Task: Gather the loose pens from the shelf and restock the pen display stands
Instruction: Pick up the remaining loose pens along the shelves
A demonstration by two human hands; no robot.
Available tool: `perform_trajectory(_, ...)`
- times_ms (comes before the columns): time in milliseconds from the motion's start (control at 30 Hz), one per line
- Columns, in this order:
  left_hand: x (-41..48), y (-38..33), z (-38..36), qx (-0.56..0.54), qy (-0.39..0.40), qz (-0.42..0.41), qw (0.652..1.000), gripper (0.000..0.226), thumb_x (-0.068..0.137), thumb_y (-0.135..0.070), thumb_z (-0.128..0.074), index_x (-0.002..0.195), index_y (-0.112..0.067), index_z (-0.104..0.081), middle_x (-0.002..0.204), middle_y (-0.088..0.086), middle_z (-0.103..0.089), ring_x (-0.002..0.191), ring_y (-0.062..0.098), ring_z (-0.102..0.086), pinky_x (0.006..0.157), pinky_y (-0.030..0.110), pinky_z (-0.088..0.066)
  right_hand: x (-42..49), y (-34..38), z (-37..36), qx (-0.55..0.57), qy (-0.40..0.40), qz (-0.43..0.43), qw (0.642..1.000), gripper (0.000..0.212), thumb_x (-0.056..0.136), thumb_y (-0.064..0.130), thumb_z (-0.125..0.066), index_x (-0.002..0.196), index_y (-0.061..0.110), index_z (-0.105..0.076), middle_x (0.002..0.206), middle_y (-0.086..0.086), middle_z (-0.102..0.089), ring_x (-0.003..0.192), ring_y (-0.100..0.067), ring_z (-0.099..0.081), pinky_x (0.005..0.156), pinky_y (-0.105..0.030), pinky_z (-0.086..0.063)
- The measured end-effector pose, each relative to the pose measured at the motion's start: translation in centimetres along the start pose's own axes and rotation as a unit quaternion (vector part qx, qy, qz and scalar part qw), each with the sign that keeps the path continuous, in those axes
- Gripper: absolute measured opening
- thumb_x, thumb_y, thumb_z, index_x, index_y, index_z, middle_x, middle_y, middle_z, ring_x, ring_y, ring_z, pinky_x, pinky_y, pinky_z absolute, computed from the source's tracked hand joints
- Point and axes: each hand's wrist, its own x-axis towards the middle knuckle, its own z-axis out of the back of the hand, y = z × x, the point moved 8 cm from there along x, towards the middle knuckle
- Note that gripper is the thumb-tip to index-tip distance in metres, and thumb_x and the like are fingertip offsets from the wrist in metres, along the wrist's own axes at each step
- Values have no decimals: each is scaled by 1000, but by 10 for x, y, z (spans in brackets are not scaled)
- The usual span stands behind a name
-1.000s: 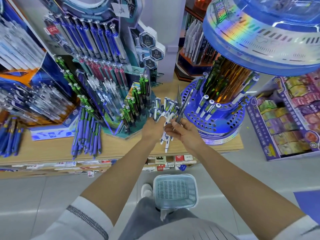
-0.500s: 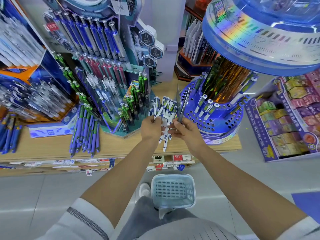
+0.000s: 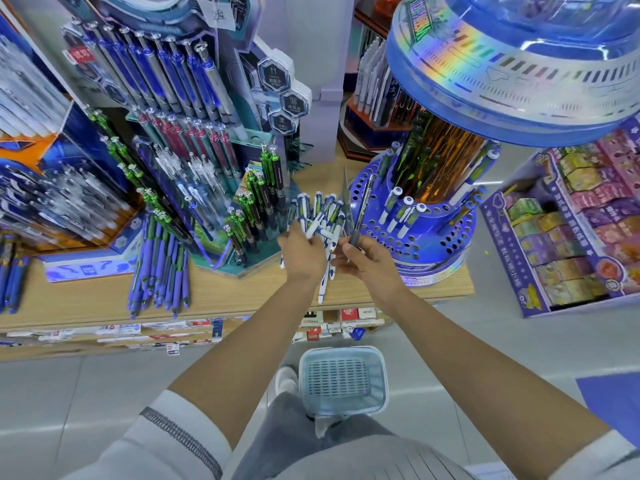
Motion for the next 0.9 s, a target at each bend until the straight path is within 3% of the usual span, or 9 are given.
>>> perform_trajectory(133, 2, -6, -2, -10, -2, -46, 999, 48, 89, 5, -47, 136, -4, -45, 127, 15, -48, 90, 24, -52, 71, 17, -35, 0, 4, -1, 16, 0, 1, 1000, 17, 99, 3, -47, 100, 13, -62, 88, -4, -67, 74, -16, -66, 78, -32, -56)
perform_trajectory(233, 1, -8, -2, -21, 9, -74, 997, 53, 89, 6, -48, 140, -6, -43, 140, 14, -41, 121, 25, -49, 86, 9, -31, 1, 5, -2, 21, -2, 1, 1000, 15, 100, 4, -47, 104, 10, -60, 89, -5, -67, 74, -16, -67, 77, -30, -57)
perform_trajectory(300, -2, -8, -2, -21, 26, -92, 995, 53, 91, 5, -49, 142, -6, -41, 147, 12, -34, 132, 22, -40, 101, 11, -25, 2, 4, -4, 21, -3, -3, 1000, 14, 100, 5, -48, 105, 10, -60, 91, -5, -68, 74, -15, -67, 74, -26, -57)
perform_trajectory(367, -5, -8, -1, -36, 40, -109, 993, 52, 91, 5, -48, 141, -6, -42, 148, 11, -34, 137, 21, -35, 113, 24, -25, 2, 3, -5, 25, -4, -5, 1000, 15, 100, 5, -48, 104, 10, -60, 92, -6, -68, 74, -16, -66, 71, -24, -57)
perform_trajectory(500, -15, -5, 2, -82, 63, -132, 986, 49, 94, 8, -37, 138, -9, -47, 152, 4, -30, 143, 13, -26, 114, 19, -20, 3, -1, -6, 22, -5, -9, 1000, 15, 100, 6, -48, 109, 8, -60, 97, -9, -68, 77, -19, -66, 74, -25, -57)
perform_trajectory(633, -21, 2, 9, -134, 61, -112, 983, 33, 100, -9, -40, 127, -15, -59, 148, 0, -36, 136, 7, -33, 109, 19, -27, 2, -3, -10, 11, 0, -13, 1000, 16, 100, 7, -48, 111, 8, -59, 102, -11, -68, 77, -18, -68, 78, -28, -57)
perform_trajectory(733, -22, 7, 12, -140, 51, -96, 984, 17, 99, -28, -49, 107, -21, -62, 135, 1, -47, 122, 7, -45, 100, 18, -33, 0, -4, -14, 12, 5, -12, 1000, 15, 100, 6, -48, 110, 9, -59, 100, -11, -68, 73, -15, -68, 72, -24, -57)
perform_trajectory(800, -18, 12, 16, -113, 24, -89, 989, 15, 96, -35, -54, 93, -22, -61, 123, 6, -55, 104, 7, -55, 94, 24, -40, -1, -4, -16, 12, 4, -11, 1000, 17, 100, 5, -48, 113, 6, -59, 99, -11, -68, 72, -15, -68, 70, -23, -57)
perform_trajectory(900, -12, 15, 17, -65, 9, -94, 993, 29, 93, -42, -55, 70, -25, -58, 92, 11, -58, 68, 5, -52, 69, 25, -41, -2, -4, -16, 9, 2, -11, 1000, 18, 100, 5, -48, 115, 4, -59, 98, -10, -69, 72, -15, -68, 70, -22, -57)
